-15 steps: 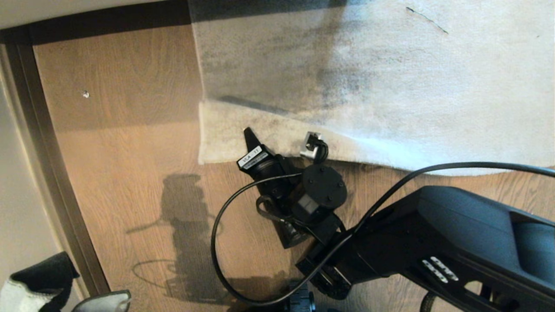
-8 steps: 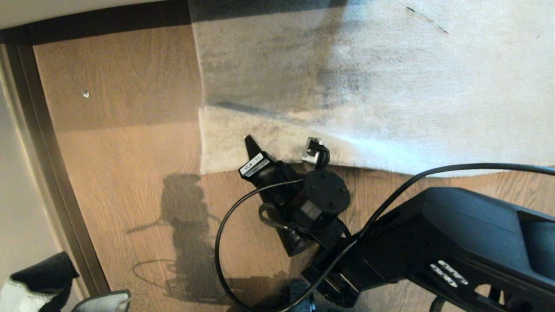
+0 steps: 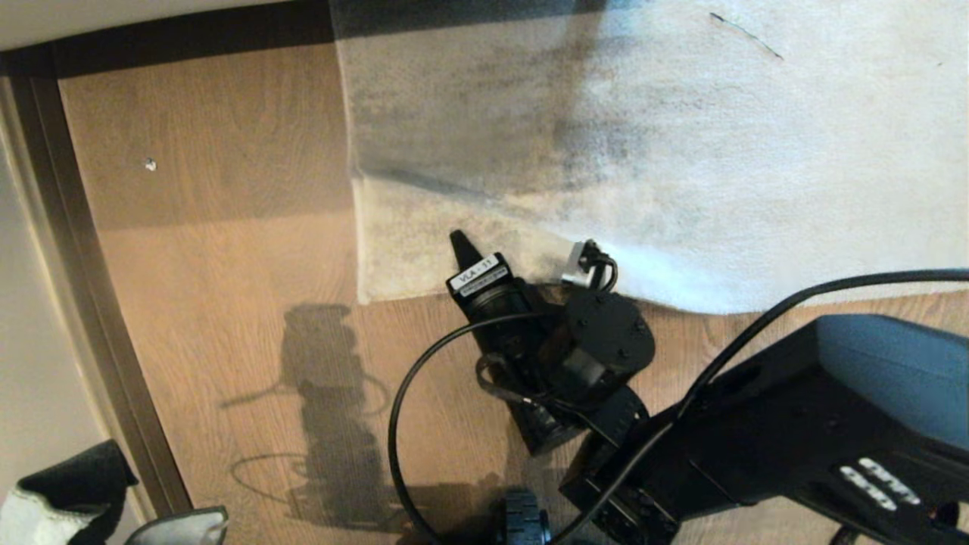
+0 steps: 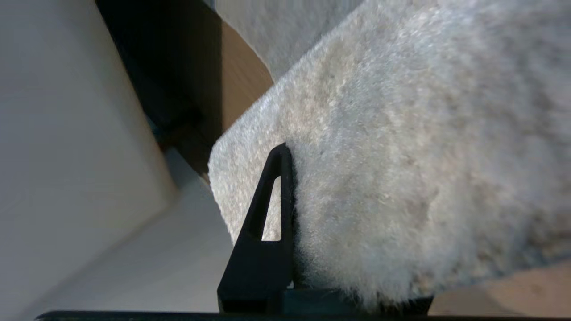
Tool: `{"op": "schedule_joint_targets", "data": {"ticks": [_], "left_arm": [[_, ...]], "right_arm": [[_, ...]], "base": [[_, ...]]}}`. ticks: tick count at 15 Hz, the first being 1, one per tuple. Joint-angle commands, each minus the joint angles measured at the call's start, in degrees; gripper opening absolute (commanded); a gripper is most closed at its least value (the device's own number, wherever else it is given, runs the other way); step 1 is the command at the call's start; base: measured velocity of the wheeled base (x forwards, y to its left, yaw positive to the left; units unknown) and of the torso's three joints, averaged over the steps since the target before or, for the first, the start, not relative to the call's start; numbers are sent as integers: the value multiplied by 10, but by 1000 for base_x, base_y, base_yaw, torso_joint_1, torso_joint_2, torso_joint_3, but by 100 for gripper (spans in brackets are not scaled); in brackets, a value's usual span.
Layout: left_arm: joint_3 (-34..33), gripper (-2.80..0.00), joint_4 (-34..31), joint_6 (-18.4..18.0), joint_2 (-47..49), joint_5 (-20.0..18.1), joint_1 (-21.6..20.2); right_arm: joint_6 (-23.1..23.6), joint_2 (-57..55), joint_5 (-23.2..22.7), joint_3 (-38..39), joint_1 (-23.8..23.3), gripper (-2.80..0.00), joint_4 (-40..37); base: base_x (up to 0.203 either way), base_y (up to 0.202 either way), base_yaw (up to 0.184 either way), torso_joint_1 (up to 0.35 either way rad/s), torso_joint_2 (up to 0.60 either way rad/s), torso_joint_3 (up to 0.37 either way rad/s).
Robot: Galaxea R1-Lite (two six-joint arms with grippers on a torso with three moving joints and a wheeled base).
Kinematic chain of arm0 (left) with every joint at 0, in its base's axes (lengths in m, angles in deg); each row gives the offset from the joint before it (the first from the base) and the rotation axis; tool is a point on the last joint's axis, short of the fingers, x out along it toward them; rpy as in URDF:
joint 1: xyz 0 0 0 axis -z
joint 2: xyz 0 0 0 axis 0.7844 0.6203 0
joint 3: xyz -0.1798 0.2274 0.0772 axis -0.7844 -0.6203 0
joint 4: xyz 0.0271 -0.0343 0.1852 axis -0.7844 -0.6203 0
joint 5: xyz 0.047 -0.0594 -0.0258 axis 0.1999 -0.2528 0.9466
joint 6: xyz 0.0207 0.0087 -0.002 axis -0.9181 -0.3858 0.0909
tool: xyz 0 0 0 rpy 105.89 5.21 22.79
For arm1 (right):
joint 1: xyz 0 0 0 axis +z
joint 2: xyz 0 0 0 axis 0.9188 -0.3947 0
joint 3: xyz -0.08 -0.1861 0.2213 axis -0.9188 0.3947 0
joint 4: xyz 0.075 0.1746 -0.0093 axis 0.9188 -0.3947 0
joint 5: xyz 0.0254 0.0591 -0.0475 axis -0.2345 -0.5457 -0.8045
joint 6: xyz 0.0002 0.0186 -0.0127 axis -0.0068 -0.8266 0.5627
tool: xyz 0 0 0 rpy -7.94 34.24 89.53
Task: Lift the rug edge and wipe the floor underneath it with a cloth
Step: Lift up the carpet
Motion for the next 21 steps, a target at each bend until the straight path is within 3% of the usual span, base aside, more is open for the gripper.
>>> {"op": "schedule_joint_targets", "data": {"ticks": [1, 6, 14, 21], "left_arm": [[0, -280, 0, 0, 0, 0, 0], [0, -280, 0, 0, 0, 0, 0], [0, -280, 0, 0, 0, 0, 0], [0, -280, 0, 0, 0, 0, 0]], "right_arm": [[-23, 33, 2, 22, -2, -280, 23], [-91, 90, 2, 92, -20, -280, 24], [-106, 113, -1, 95, -81, -280, 24], [-107, 130, -3, 119, -104, -280, 22]], "base": [[0, 0, 0, 0, 0, 0], [0, 0, 0, 0, 0, 0], [0, 0, 0, 0, 0, 0], [0, 0, 0, 0, 0, 0]]}}
